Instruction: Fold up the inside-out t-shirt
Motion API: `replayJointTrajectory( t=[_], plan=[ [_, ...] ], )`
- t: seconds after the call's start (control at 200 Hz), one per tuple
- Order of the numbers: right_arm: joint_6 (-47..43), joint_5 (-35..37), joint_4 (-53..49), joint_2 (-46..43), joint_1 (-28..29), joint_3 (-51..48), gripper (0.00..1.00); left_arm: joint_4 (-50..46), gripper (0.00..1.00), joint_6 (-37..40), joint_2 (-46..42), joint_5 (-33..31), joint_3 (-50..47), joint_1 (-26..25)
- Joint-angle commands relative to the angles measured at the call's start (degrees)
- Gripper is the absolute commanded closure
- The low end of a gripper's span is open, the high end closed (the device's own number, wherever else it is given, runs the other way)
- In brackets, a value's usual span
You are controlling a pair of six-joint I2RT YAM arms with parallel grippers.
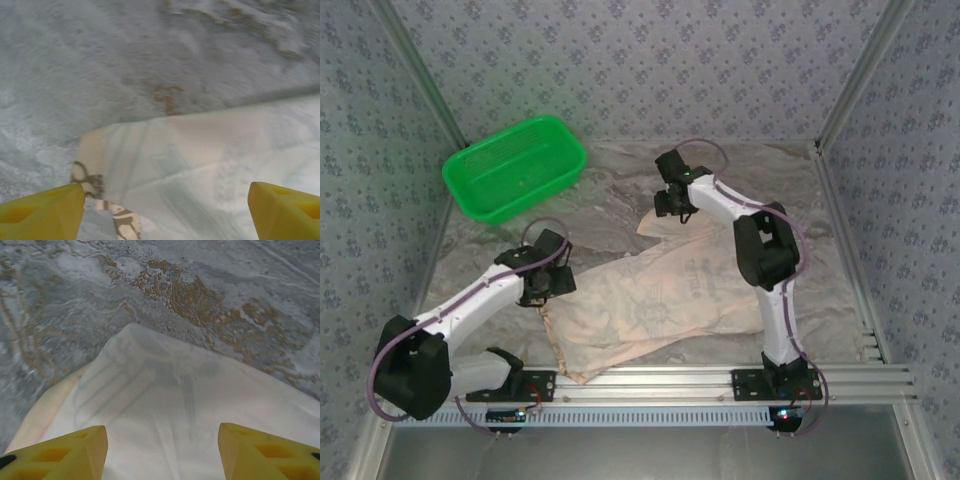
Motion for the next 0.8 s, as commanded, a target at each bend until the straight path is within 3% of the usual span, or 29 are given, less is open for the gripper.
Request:
replayJointTrajectory(
  t=[0.0, 0.16, 0.26, 0.35, 0.46, 0.65, 0.795],
  plan=[
    [-0.7, 2.2, -2.3, 4.2, 0.5, 5.6, 0.39, -0.3, 0.14, -4.4, 0.4, 0.1, -2.1, 2.2],
    [0.4, -0.6, 0.1, 9.6, 0.2, 8.5, 0.45, 4.0, 0.21, -3.9, 4.4, -0.2, -4.5, 2.7],
    [1.4, -2.4, 0.9, 10.8, -0.4, 9.1, 0.7, 9.4, 0.27, -3.8, 8.7, 1.2, -6.0, 4.2],
    [2.5, -2.7, 3.3, 10.0, -0.9, 8.6, 0.97, 12.8, 0.56, -2.8, 12.5, 3.2, -5.4, 5.4],
    [4.3, -2.1, 4.7, 5.8, -2.1, 6.7, 1.0, 13.5, 1.0, 0.1, 13.4, 3.4, -2.6, 5.7],
    [8.7, 1.0, 8.2, -10.7, -7.3, -3.4, 1.0, 8.3, 1.0, 6.0, 5.9, 4.9, 6.3, 5.0],
    [8.3, 1.7, 8.7, -25.8, -11.0, -10.2, 1.0, 7.3, 1.0, 9.4, -6.0, 4.1, 12.2, 2.3]
  ],
)
